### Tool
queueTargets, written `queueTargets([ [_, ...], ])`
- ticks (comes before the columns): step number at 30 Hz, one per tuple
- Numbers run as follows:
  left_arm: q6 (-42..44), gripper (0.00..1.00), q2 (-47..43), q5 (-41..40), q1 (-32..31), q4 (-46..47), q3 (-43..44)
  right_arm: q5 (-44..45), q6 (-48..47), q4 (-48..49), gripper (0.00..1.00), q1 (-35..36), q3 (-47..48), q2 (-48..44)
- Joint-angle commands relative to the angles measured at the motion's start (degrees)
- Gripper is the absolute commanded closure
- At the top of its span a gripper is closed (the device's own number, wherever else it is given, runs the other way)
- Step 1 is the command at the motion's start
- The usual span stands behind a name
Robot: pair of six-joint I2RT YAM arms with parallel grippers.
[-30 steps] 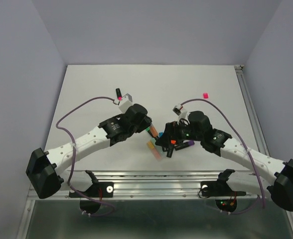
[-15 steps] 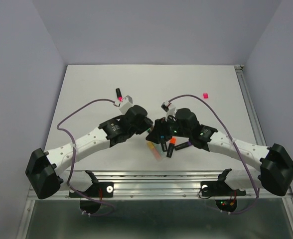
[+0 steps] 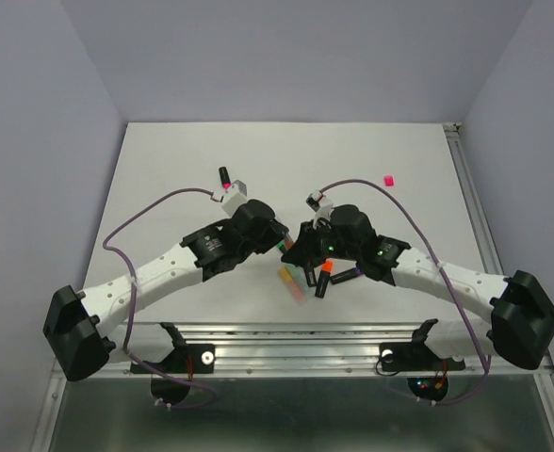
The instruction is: Open the pen caps
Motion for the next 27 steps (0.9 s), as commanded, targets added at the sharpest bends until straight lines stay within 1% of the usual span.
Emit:
queueTargets([
  [1, 0.5, 1.00, -1.7, -4.8, -0.1, 2.8, 0.7, -3.1, 0.8, -0.3, 0.99, 0.8, 4.6, -0.4],
  [2, 2.1, 1.00, -1.3, -7.5, 0.2, 3.1, 2.2, -4.9, 1.2, -0.4, 0.99, 0.9, 4.0, -0.7],
  [4, 4.3, 1.00, -0.7, -9.9, 1.1, 3.0, 4.2, -6.5, 2.5, -0.4, 0.99, 0.9, 2.7, -2.9],
  [5, 5.7, 1.00, -0.3, -11.4, 2.8, 2.8, 5.1, -8.9, 2.7, 0.3, 0.99, 0.9, 0.9, -3.9],
  [7, 6.8, 1.00, 1.2, -13.5, 6.3, 2.8, 7.0, -11.0, 4.9, 1.9, 0.99, 0.9, -1.5, -7.8],
  [8, 7.1, 1.00, 1.7, -13.5, 6.3, 2.8, 7.3, -12.1, 5.4, 1.9, 0.99, 1.1, -2.5, -9.3],
  [9, 7.2, 1.00, 2.9, -14.3, 9.3, 3.1, 7.3, -13.1, 7.7, 2.6, 0.99, 1.1, -4.8, -10.7],
  [11, 8.1, 1.00, 3.8, -14.7, 12.2, 4.6, 6.8, -13.9, 9.3, 3.0, 0.99, 1.2, -7.0, -13.4],
  [13, 9.3, 1.00, 5.2, -14.8, 16.7, 6.5, 6.5, -14.1, 11.0, 2.4, 0.99, 1.2, -9.6, -16.8],
  [14, 9.8, 1.00, 6.4, -14.9, 17.8, 6.5, 6.8, -13.3, 11.2, 1.2, 0.99, 1.3, -10.2, -18.6],
  [15, 10.6, 1.00, 7.1, -14.1, 21.0, 5.4, 8.0, -12.6, 11.7, 0.2, 0.99, 1.2, -10.8, -19.2],
  [17, 13.1, 1.00, 7.5, -9.9, 23.2, 6.0, 8.7, -10.7, 11.6, -1.8, 0.99, 1.2, -11.0, -20.2],
  [18, 14.1, 1.00, 7.5, -9.4, 24.2, 6.7, 8.6, -6.8, 11.9, -4.6, 0.99, 1.2, -10.6, -20.4],
  [19, 15.3, 1.00, 7.5, -9.4, 24.9, 7.3, 8.5, -4.8, 11.6, -6.3, 0.99, 1.2, -9.1, -20.3],
  [20, 16.4, 1.00, 7.5, -9.5, 25.4, 7.9, 8.5, 0.4, 10.3, -10.4, 0.99, 1.2, -7.7, -19.1],
  [22, 19.7, 1.00, 8.2, -8.5, 27.4, 8.0, 8.9, 4.8, 9.2, -13.9, 0.99, 0.9, -5.1, -16.9],
  [23, 22.7, 1.00, 8.8, -6.7, 28.3, 7.9, 9.2, 7.0, 8.6, -16.5, 0.99, 0.3, -1.9, -15.6],
  [24, 23.8, 1.00, 10.2, -5.9, 29.2, 7.5, 9.6, 9.1, 8.0, -17.7, 0.99, -0.6, -0.5, -14.2],
  [25, 25.0, 1.00, 11.2, -5.1, 30.3, 6.7, 10.7, 9.3, 6.0, -18.5, 0.99, -2.0, 1.1, -12.4],
  [26, 26.3, 1.00, 12.4, -4.2, 32.2, 6.4, 11.2, 9.3, 5.4, -19.4, 0.99, -6.2, 3.1, -9.6],
  [27, 26.6, 1.00, 14.5, -4.0, 33.2, 5.1, 12.3, 7.2, 4.2, -19.3, 0.99, -9.0, 3.8, -8.1],
])
